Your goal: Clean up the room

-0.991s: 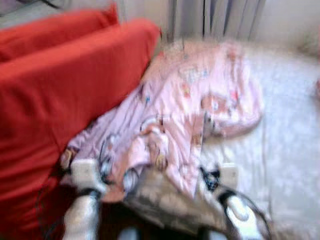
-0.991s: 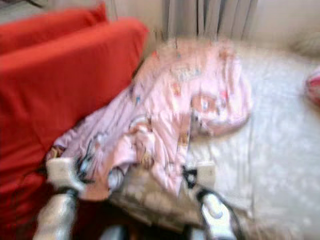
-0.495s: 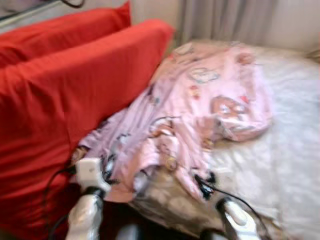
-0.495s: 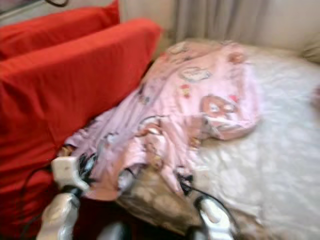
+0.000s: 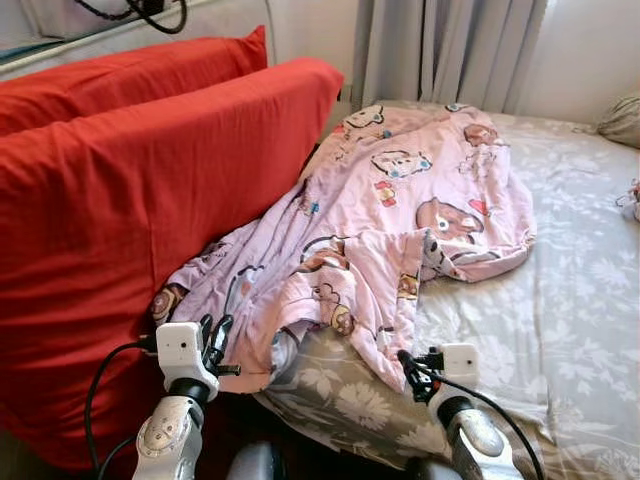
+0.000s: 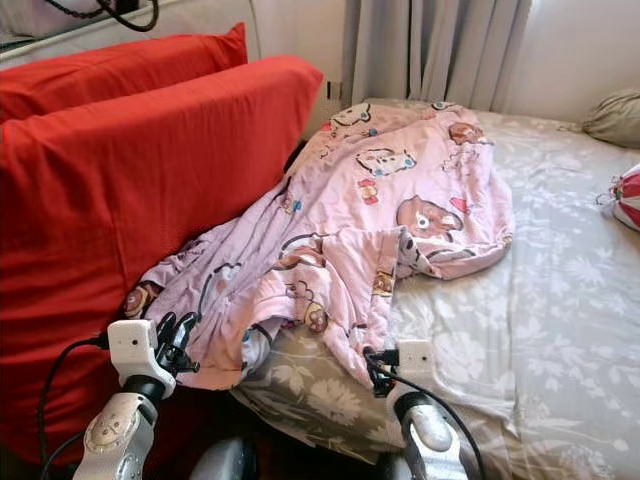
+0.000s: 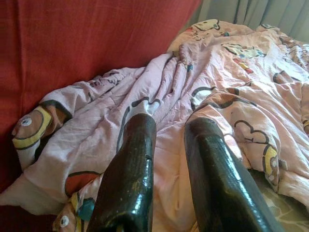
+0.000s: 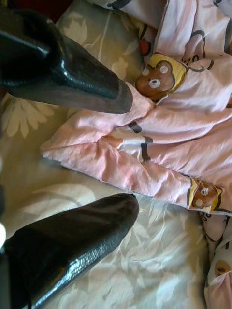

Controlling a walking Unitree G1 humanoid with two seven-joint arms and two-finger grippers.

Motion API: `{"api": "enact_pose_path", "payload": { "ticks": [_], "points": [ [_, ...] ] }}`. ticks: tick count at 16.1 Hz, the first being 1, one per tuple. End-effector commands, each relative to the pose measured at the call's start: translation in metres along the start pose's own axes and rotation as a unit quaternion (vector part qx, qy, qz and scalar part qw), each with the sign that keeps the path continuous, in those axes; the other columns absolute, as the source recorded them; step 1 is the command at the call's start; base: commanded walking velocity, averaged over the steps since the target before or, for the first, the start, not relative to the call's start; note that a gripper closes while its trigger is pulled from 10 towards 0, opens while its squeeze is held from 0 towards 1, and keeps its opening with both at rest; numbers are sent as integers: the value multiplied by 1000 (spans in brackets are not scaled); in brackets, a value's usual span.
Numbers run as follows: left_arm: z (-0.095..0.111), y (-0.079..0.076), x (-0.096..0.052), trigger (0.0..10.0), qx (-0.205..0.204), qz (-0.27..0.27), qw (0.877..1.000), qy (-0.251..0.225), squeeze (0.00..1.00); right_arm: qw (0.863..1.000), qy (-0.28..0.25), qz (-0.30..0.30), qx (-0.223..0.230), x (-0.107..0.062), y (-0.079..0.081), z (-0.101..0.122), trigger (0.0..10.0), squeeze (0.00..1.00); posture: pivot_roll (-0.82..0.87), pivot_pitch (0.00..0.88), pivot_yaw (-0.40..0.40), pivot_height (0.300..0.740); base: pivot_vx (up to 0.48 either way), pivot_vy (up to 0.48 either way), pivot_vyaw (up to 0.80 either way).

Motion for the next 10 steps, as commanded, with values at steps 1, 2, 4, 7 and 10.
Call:
{"api": "enact_pose_path", "payload": {
  "ticks": [1,2,4,7,10],
  "points": [
    [1,3,0,10000,0,4,1000,2,0,1000,0,-3,4,2,1,2,10000,0,48,0,12,613,0,394,0],
    [1,3,0,10000,6,0,1000,3,0,1000,1,-5,3,3,1,2,10000,0,48,0,13,613,0,0,0],
    [1,2,1,10000,6,0,1000,3,0,1000,4,-8,2,3,1,2,10000,0,48,0,13,613,0,0,0],
    [1,2,0,10000,7,-1,1000,4,0,1000,10,-18,1,4,-1,2,10000,0,51,0,15,613,0,0,0],
    [2,1,0,10000,8,-3,1000,4,0,1000,10,-25,6,6,-3,4,10000,0,53,0,16,613,0,0,0]
  ]
}}
Point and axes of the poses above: a point about 5 cm out from each wrist's last joint towards the gripper, its own x axis pointing out of the wrist towards the gripper, its own z axis along the axis of the wrist's last joint, y = z × x, the point moved 1 cm from there along x, pointing out of the wrist towards the gripper, and after that the axes turned 6 degrees about -x, right-handed, at the moved point
